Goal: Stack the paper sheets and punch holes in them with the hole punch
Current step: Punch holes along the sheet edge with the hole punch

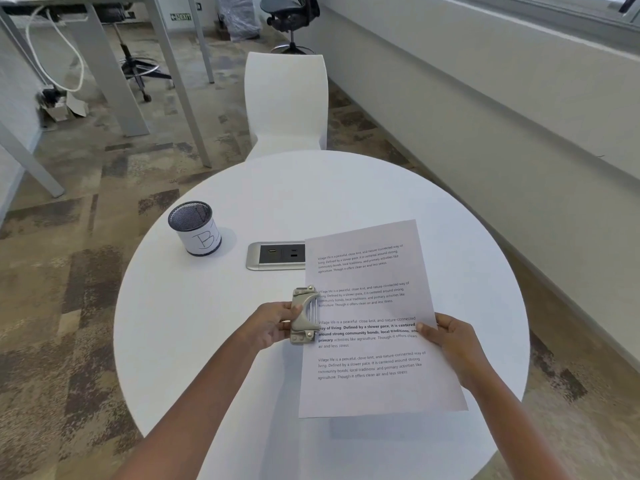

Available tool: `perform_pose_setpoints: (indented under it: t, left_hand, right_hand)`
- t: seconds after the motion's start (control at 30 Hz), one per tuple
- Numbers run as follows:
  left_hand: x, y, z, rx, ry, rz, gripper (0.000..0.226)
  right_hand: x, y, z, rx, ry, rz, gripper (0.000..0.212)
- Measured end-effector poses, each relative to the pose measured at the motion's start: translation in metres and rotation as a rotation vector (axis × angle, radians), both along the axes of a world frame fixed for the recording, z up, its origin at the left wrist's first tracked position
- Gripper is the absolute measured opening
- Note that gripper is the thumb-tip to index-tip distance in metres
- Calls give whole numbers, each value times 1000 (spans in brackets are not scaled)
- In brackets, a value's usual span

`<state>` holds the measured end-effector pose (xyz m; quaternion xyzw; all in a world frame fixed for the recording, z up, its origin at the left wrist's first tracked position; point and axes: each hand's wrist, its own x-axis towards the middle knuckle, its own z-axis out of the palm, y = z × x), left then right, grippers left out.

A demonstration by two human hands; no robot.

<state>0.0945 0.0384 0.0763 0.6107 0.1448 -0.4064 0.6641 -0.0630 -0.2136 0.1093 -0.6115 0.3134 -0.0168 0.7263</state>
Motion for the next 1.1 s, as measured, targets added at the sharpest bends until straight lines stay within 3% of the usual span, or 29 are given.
perform_pose_setpoints:
  t: [0.2,0.5,0.87,1.1]
  left_hand:
    - [2,2,4,-39,90,-30,13]
    - [3,9,-1,-46,54,26,9]
    - [23,51,-13,100,-71,147,2]
    - [37,80,-20,176,-112,199,11]
  right_hand:
    - [-2,-1,-3,12,14,6,15]
    - [-1,-7,-3,-2,23,-17,15]
    - [-15,-32,-6,-35,59,-101,14]
    - [-21,-37,-13,-31,88,-140,14]
